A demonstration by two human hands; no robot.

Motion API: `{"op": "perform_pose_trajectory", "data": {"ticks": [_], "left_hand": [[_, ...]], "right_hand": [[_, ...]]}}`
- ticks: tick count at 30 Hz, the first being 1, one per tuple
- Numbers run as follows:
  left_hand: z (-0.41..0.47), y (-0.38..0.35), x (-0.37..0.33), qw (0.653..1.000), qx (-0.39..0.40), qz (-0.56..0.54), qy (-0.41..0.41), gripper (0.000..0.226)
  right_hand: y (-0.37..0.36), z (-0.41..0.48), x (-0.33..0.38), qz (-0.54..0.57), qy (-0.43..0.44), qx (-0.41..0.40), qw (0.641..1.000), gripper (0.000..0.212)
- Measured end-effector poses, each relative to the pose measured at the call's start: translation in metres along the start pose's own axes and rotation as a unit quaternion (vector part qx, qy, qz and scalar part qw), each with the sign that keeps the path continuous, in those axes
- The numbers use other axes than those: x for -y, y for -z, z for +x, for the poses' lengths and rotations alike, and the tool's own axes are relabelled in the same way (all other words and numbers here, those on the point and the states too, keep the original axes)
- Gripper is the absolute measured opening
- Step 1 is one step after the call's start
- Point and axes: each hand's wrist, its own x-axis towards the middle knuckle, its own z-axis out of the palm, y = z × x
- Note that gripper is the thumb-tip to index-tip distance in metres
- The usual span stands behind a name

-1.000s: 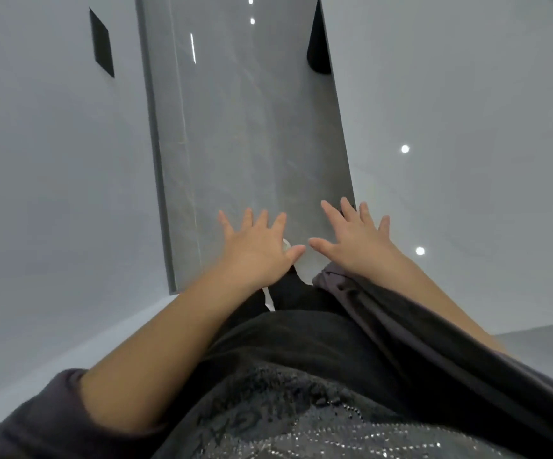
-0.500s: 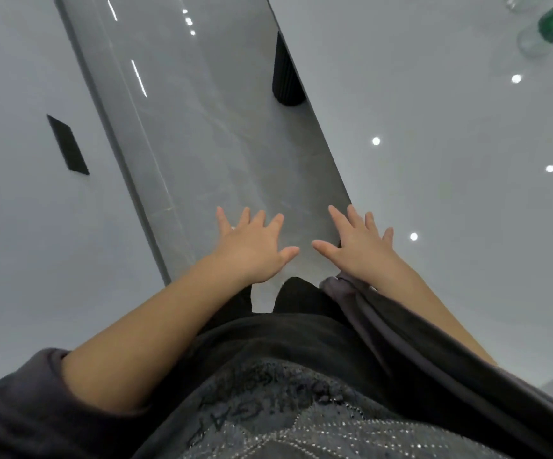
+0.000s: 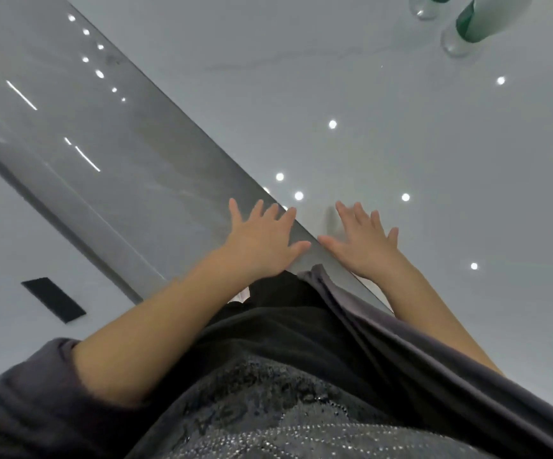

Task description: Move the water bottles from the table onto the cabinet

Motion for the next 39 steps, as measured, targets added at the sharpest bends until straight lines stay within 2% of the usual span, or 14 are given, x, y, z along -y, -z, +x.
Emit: {"op": "perform_pose_trajectory", "data": {"ticks": [7, 10, 16, 20, 24, 26, 28, 32, 37, 39], "left_hand": [[0.072, 0.085, 0.028, 0.999, -0.028, 0.022, -0.039, 0.068], [0.105, 0.117, 0.028, 0.998, 0.004, 0.024, -0.064, 0.069], [0.183, 0.174, 0.022, 0.979, 0.043, 0.1, -0.175, 0.068], [0.239, 0.215, 0.016, 0.963, 0.055, 0.138, -0.226, 0.066], [0.298, 0.244, 0.003, 0.967, 0.045, 0.127, -0.218, 0.065], [0.323, 0.253, -0.008, 0.97, 0.033, 0.081, -0.229, 0.064], [0.348, 0.259, -0.021, 0.967, 0.017, -0.001, -0.254, 0.066], [0.382, 0.27, -0.051, 0.947, -0.007, -0.138, -0.29, 0.076], [0.418, 0.272, -0.08, 0.916, -0.022, -0.27, -0.295, 0.1], [0.427, 0.275, -0.089, 0.902, -0.015, -0.306, -0.304, 0.096]], "right_hand": [[0.079, 0.057, 0.029, 0.075, -0.045, -0.025, 0.996, 0.076], [0.111, 0.071, 0.031, 0.121, -0.085, -0.054, 0.988, 0.076], [0.158, 0.102, 0.025, 0.215, -0.2, -0.12, 0.948, 0.076], [0.181, 0.128, 0.023, 0.357, -0.237, -0.19, 0.883, 0.079], [0.194, 0.164, 0.017, 0.557, -0.213, -0.284, 0.751, 0.086], [0.199, 0.181, 0.008, 0.606, -0.232, -0.315, 0.693, 0.089], [0.202, 0.197, -0.006, 0.625, -0.25, -0.347, 0.653, 0.094], [0.211, 0.219, -0.035, 0.647, -0.257, -0.393, 0.601, 0.098], [0.222, 0.245, -0.063, 0.657, -0.212, -0.435, 0.578, 0.105], [0.227, 0.256, -0.07, 0.654, -0.188, -0.454, 0.576, 0.103]]}}
